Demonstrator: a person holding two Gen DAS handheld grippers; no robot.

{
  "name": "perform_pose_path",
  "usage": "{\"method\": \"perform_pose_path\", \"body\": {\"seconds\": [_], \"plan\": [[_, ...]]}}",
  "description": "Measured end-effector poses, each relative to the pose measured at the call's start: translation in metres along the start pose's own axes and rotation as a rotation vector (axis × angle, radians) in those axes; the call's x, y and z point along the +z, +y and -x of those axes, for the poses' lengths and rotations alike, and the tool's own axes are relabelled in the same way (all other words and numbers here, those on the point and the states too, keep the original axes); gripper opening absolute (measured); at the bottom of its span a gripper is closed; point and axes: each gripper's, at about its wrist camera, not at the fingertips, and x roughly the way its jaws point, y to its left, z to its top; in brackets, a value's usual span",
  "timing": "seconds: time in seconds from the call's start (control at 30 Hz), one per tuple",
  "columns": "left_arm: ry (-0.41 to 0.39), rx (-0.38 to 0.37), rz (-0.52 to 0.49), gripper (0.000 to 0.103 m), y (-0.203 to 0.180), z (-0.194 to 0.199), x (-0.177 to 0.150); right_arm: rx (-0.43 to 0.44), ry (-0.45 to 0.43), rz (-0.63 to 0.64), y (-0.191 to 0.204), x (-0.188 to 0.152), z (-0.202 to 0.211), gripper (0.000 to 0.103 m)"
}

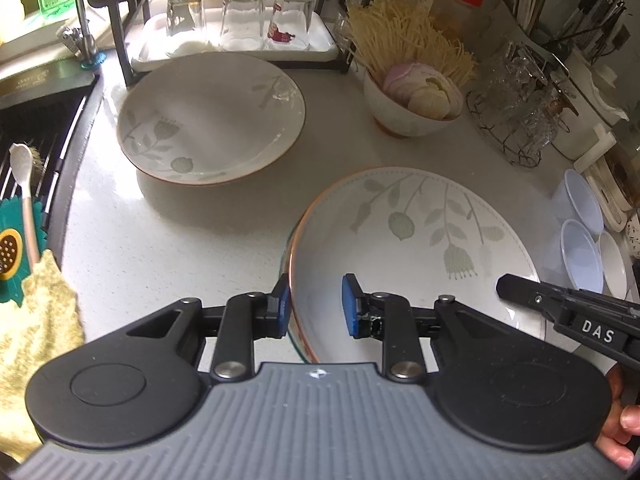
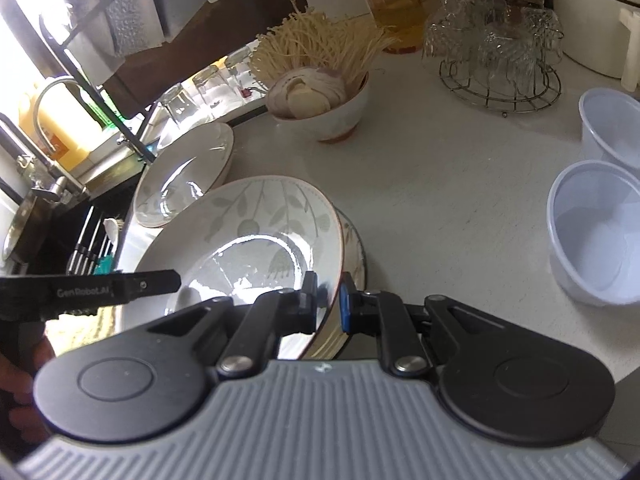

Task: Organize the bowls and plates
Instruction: 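Lower the white plate onto the floral plate and open the left gripper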

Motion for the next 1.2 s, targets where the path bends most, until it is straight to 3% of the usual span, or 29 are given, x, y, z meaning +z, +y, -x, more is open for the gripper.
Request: {"method": "perform_pose_path", "body": {"seconds": [0.53, 0.77, 1.07, 1.2], "plan": [[0.090, 0.028, -0.030, 0.029, -0.008, -0.027, 0.001, -0.034, 0.042, 0.050, -0.008, 0.005, -0.020, 0.014], [0.074, 0.028, -0.027, 0.029, -0.006, -0.025, 0.001, -0.037, 0.063, 0.048, -0.011, 0.003, -0.028, 0.015], [0.047, 0.000, 0.053, 0.031, 0.008, -0.013, -0.002, -0.014, 0.082, 0.021, -0.011, 0.004, -0.038, 0.017], [0.008, -0.012, 0.035, 0.041, 0.008, 0.002, -0.006, 0.000, 0.074, -0.009, -0.014, 0.006, -0.034, 0.017]]}}
